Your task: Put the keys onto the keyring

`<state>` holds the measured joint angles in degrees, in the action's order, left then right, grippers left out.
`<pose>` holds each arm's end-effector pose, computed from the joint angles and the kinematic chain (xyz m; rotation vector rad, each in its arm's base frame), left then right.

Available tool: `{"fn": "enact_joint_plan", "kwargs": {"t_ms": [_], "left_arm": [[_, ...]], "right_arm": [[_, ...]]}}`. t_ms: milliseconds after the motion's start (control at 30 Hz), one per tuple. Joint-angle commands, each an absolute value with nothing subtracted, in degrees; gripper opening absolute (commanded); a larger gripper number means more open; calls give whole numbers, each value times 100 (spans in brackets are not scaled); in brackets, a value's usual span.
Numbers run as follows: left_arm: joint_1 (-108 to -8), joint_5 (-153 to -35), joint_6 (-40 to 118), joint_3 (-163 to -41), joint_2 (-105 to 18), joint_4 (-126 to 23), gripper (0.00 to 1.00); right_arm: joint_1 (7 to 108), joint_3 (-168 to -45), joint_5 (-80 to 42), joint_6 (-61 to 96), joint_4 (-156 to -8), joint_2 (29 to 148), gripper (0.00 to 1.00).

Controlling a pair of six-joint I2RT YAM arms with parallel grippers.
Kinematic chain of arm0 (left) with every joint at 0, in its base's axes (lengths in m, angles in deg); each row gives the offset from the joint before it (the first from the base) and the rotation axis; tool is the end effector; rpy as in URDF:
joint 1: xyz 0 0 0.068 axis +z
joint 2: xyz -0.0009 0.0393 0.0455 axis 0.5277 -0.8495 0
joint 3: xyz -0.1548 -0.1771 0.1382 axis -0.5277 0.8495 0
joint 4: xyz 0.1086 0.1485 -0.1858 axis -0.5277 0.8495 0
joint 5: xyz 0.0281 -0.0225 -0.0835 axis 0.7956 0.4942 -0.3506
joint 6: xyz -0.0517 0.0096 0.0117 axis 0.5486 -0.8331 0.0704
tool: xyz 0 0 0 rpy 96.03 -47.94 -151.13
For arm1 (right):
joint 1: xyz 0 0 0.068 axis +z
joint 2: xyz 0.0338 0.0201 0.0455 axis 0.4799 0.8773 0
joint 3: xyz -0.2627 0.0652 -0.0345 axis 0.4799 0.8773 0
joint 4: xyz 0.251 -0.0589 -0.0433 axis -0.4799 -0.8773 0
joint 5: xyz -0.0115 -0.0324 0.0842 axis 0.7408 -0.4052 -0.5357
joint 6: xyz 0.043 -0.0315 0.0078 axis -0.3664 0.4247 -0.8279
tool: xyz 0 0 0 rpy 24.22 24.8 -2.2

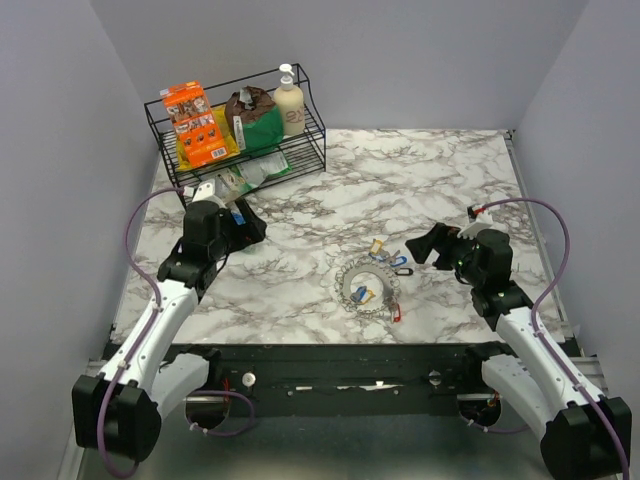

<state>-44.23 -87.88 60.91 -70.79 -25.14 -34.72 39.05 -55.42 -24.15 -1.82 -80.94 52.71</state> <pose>0.2164 -0.0489 0.2713 -0.3670 2.1081 -0.5164 0.1816 0.0411 0.2311 0.1196 1.9714 0.6375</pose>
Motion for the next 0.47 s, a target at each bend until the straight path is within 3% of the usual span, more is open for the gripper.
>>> {"fn": "enact_joint_plan", "kwargs": {"t_ms": [0, 433], "left_arm": [[-4398, -8209, 6241, -6727, -2021, -3709, 99], [-4398, -8190, 6558, -6339, -1589, -4184, 99]], "right_arm": [[3861, -5488, -2585, -269, -8108, 5259, 100], [3852, -5418, -2734, -261, -8091, 5241, 100]]}}
